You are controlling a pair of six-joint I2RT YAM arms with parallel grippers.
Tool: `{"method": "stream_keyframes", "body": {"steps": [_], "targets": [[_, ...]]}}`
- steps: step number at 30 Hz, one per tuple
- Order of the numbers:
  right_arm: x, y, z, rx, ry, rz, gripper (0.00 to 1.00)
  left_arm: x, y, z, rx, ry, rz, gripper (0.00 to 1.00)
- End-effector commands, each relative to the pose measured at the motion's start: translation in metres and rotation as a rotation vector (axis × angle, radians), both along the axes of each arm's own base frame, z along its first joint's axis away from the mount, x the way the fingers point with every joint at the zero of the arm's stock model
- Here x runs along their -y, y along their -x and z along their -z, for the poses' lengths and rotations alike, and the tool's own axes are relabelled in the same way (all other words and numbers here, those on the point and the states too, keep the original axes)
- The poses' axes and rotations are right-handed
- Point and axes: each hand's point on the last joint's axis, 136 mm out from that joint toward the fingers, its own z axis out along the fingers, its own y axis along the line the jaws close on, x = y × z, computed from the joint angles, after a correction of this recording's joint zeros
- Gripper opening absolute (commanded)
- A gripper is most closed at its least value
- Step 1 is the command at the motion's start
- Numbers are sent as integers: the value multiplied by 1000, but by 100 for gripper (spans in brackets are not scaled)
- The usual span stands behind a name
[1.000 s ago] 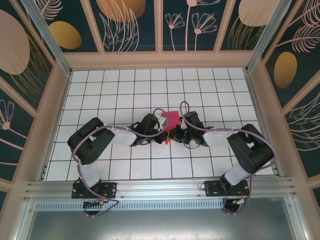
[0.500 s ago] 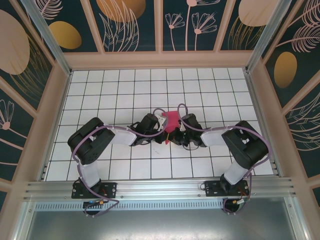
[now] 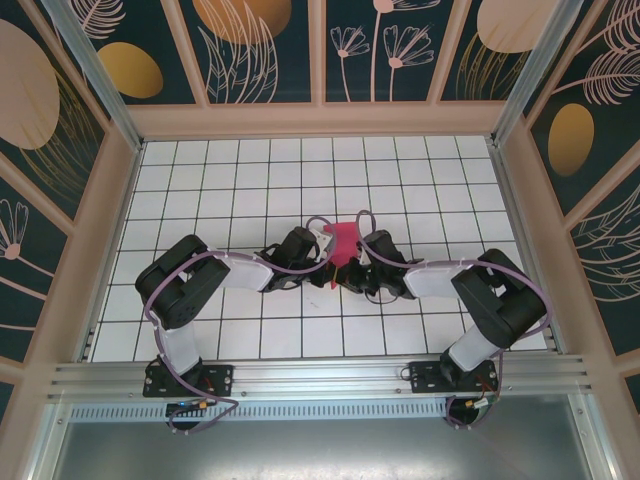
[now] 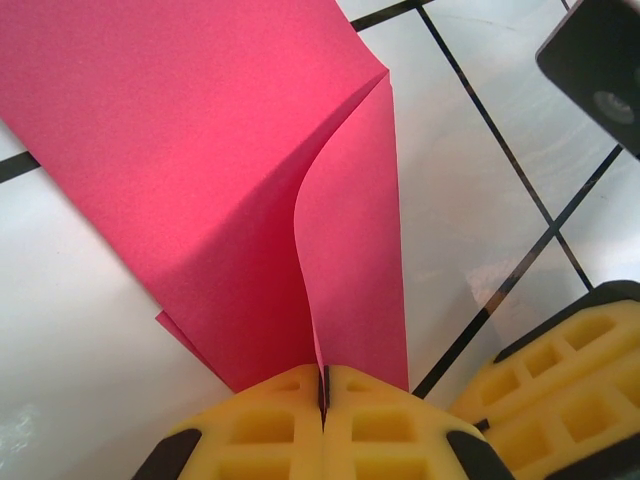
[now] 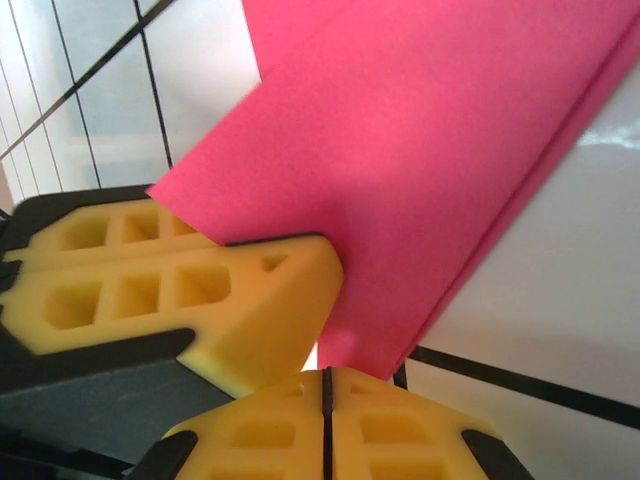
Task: Fold a paper plane with a square sheet of paper (pick it up from the middle)
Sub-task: Third fold the triangle at the center of the table.
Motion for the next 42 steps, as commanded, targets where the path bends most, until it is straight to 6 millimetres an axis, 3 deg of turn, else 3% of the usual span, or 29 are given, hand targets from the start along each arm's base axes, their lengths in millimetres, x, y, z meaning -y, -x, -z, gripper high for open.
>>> {"method": "stream_keyframes", "body": {"steps": [1,7,11,20,30,38,42], "targets": [[-6,7,3,-15,-34,-16,11,-22,27,42,-138,-122,8,2],[4,13,28,-61,39,4,11,-20,27,42,-142,-114,8,2],[12,16,32,-72,85,16,10,-22,28,43,-145,-119,11,2],[-11,10,-3,-4,-31,-18,11,-22,28,42,-141,-118,7,2],[-6,21,16,-59,-22,5,10,-22,28,42,-143,-121,8,2],[-15,17,-11,6,-89,-8,10,-21,27,42,-142,-117,2,1],[-12,13,-3,8,-44,6,11,-21,26,41,-143,-113,3,2]]}}
